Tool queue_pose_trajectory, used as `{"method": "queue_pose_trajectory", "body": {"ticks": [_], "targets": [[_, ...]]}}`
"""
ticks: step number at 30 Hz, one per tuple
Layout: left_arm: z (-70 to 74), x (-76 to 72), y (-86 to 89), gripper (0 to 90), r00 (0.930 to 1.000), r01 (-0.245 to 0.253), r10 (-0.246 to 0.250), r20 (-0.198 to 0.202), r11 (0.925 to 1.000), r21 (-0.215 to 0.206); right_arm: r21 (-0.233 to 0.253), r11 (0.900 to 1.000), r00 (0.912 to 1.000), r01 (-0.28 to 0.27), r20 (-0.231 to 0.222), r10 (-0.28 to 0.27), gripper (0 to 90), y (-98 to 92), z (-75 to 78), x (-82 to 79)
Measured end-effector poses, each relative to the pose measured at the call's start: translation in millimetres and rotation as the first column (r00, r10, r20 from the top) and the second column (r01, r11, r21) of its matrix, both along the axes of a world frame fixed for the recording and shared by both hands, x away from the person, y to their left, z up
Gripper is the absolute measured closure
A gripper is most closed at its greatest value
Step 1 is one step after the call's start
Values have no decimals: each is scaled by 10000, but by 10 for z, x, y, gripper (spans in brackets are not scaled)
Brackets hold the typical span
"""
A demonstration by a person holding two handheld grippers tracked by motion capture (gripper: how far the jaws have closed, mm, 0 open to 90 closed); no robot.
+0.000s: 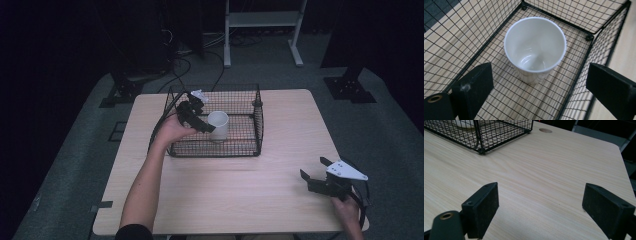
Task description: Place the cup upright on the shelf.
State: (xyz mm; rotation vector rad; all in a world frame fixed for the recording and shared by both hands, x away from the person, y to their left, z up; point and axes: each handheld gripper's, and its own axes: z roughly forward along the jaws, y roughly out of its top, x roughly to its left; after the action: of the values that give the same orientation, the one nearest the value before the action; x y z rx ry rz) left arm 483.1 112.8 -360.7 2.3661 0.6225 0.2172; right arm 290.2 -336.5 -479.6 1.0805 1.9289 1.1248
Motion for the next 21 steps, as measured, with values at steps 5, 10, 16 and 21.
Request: {"method": "queue_pose_trajectory", "body": {"ticks": [5, 10, 16, 21], "targets": [[34, -63, 48, 70, 10000, -58, 58, 36, 9999, -110, -5, 10000, 10000, -2, -3, 2, 131, 0, 0, 0], [62, -162, 67, 70, 9996, -27, 33, 287, 9998, -182, -3, 10000, 10000, -3, -8, 3, 131, -1, 0, 1], [80, -265, 117, 70, 9991, -40, 54, 431, 9995, -328, -1, 10000, 10000, -5, -14, 5, 131, -2, 0, 2], [98, -343, 159, 70, 9989, -52, 73, 465, 9989, -456, -7, 10000, 10000, -11, -17, 11, 131, -3, 0, 2]]}}
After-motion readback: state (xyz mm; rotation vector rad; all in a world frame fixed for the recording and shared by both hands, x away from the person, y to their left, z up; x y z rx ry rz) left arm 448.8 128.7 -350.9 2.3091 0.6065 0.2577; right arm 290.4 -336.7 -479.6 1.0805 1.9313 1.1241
